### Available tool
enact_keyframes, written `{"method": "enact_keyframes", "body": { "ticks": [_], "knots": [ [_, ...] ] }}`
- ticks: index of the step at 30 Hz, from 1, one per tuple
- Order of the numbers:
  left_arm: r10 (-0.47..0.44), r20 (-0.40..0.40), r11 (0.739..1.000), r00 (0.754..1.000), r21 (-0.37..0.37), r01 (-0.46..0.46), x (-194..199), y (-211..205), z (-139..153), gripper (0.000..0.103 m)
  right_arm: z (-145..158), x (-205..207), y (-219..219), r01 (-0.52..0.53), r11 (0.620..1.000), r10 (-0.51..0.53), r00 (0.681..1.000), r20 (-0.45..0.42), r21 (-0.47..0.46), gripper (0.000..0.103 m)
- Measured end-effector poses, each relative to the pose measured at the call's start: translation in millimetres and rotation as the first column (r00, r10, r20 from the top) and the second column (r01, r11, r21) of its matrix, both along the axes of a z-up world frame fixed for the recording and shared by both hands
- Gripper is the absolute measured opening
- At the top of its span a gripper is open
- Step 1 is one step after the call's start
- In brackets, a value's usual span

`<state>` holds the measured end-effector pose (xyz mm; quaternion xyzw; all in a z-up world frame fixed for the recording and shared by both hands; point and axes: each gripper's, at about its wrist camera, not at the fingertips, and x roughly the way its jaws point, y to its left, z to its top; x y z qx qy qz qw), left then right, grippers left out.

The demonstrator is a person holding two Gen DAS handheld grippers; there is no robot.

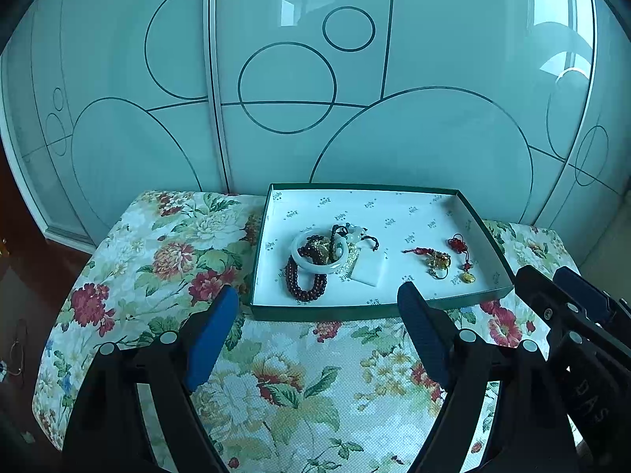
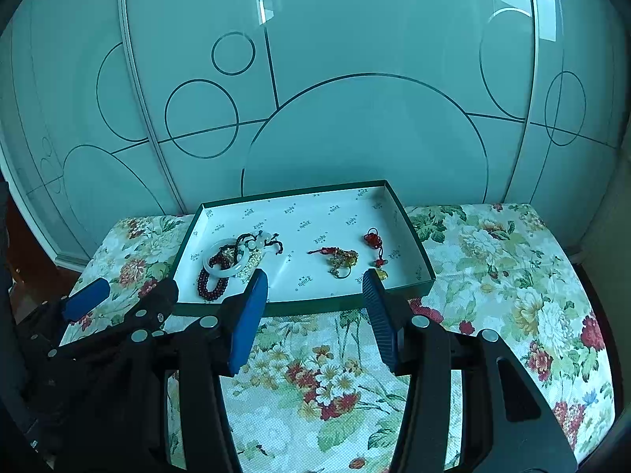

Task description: Organize jewelry

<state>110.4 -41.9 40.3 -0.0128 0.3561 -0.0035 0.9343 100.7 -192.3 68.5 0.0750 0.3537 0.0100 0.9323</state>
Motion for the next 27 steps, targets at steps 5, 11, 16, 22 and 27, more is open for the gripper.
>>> {"method": "enact_keyframes", "body": {
  "ticks": [5,11,16,22,27],
  "knots": [
    [-0.004,0.022,1.0,1.0,-0.008,0.004,-1.1,0.4,2.0,0.083,-0.2,-0.3,-1.8,0.001,1.0,-0.001,1.0,-0.003,0.001,0.05],
    [0.002,0.028,1.0,1.0,-0.013,-0.001,-0.3,2.9,1.4,0.087,-1.4,0.7,-3.5,0.003,1.0,-0.003,1.0,-0.005,0.002,0.05],
    [-0.011,0.004,1.0,1.0,-0.003,0.011,3.0,2.7,-5.0,0.087,-3.1,0.7,-2.6,0.002,1.0,-0.002,1.0,-0.009,0.002,0.05],
    [-0.003,-0.008,1.0,1.0,-0.001,0.003,5.5,4.8,-9.7,0.087,-5.5,1.7,-6.3,0.011,1.0,-0.011,1.0,-0.01,0.001,0.05],
    [0.003,-0.025,1.0,1.0,0.014,-0.003,9.9,6.5,-15.3,0.087,-10.4,4.5,-14.3,0.028,1.0,-0.028,0.999,-0.019,-0.001,0.053]
  ]
}}
